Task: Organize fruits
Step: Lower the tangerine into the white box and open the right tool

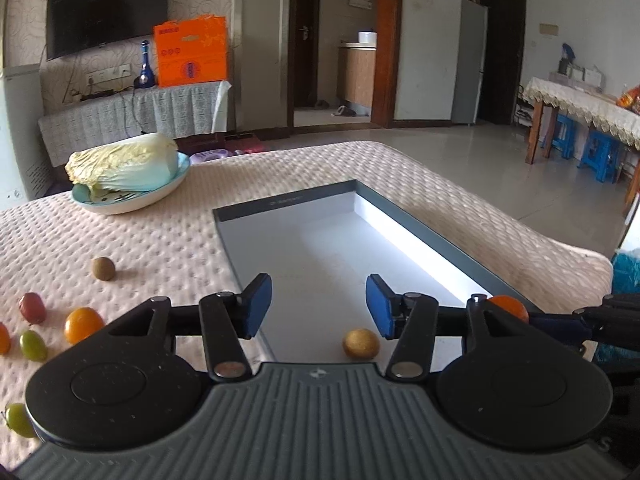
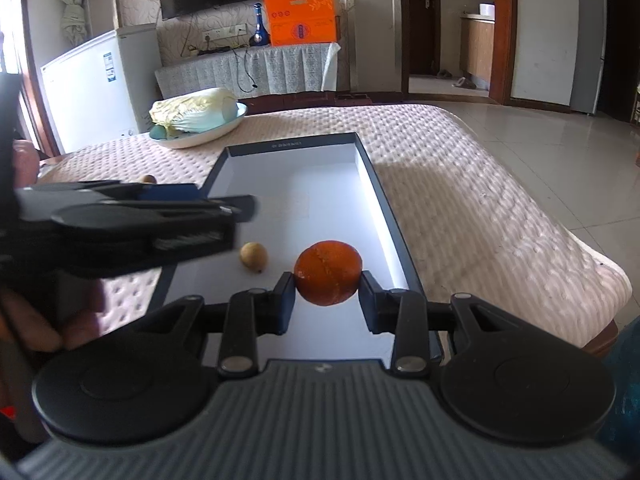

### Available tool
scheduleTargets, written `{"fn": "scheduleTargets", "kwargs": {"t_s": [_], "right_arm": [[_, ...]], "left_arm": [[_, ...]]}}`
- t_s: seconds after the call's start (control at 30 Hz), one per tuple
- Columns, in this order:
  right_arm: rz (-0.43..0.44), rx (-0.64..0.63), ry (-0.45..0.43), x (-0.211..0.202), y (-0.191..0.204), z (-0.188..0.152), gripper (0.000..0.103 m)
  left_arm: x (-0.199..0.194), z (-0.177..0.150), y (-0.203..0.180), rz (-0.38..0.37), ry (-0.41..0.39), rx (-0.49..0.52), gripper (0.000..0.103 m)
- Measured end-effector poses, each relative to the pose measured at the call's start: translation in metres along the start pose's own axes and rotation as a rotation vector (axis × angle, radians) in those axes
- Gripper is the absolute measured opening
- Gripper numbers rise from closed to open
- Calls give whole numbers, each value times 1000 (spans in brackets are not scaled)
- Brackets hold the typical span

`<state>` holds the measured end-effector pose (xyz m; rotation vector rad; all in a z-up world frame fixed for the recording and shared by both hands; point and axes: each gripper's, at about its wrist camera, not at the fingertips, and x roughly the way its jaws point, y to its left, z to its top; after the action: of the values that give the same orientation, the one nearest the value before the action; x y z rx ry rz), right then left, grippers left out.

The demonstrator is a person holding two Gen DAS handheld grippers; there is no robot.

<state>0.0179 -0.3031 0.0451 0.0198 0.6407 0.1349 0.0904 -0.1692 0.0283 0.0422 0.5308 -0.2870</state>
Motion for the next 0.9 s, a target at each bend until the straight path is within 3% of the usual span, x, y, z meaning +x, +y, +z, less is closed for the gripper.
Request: {"fn": "scheduleTargets", "kwargs": {"t_s": [0.23,0.4,0.53,0.63,0.7,0.77,0.9], "right_arm": [[9,36,15,13,3,7,38],[9,42,53,28,10,9,38],[4,31,66,38,11,11,39],[-7,68,94,49,7,12,40],[-9,86,82,47,8,14,44],[1,92,39,40,10,16,61],[14,87,-31,28,12,19,61]], "left_arm": [[-22,-3,17,57,18,-33,59],[-60,-11,20,61,31,-32,59],[-88,-22,24,67,-1,-9,70],[-85,-27,29,80,24,-33,70],[-81,-29,33,86,37,-37,70],[-77,-30,36,101,37,-29,70],[-70,-30,44,112,54,-60,70]]}}
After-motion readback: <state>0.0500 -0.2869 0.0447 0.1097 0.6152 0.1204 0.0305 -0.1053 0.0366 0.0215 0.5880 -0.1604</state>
